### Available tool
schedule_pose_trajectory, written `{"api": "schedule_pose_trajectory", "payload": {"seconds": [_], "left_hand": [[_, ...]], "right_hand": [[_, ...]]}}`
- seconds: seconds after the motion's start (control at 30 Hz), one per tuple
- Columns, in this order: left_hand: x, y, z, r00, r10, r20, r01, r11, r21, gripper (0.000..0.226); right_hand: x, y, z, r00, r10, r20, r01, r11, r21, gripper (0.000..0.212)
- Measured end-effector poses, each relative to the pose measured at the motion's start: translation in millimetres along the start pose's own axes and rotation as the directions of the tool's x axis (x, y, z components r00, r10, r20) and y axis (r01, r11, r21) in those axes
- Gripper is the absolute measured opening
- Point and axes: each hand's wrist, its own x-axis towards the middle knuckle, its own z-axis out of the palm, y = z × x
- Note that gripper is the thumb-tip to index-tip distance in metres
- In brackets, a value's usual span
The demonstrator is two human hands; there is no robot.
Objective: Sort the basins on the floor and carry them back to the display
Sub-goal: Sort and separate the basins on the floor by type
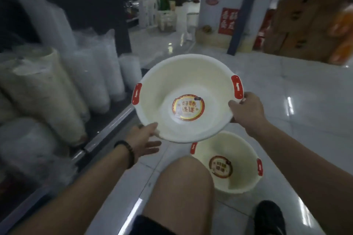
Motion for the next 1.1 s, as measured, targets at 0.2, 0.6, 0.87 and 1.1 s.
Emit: {"api": "schedule_pose_trajectory", "payload": {"seconds": [0.2, 0.6, 0.87, 1.1], "left_hand": [[86.4, 59.0, 83.6, 0.993, -0.083, 0.083, 0.051, 0.942, 0.331, 0.043], [225.1, -70.6, 198.9, 0.995, -0.1, 0.006, 0.057, 0.612, 0.789, 0.038], [273.4, -156.7, 208.4, 0.997, -0.06, -0.057, 0.081, 0.565, 0.821, 0.034], [289.1, -182.6, 215.2, 0.99, -0.051, -0.131, 0.135, 0.596, 0.791, 0.03]], "right_hand": [[51.1, 99.0, -72.0, 0.978, 0.156, -0.138, -0.151, 0.988, 0.04, 0.035], [82.1, 317.4, -42.2, 0.844, 0.5, -0.194, -0.518, 0.854, -0.051, 0.025], [87.2, 364.3, -26.0, 0.843, 0.515, -0.154, -0.538, 0.803, -0.256, 0.03], [93.0, 386.3, -18.9, 0.807, 0.579, -0.121, -0.584, 0.747, -0.318, 0.035]]}}
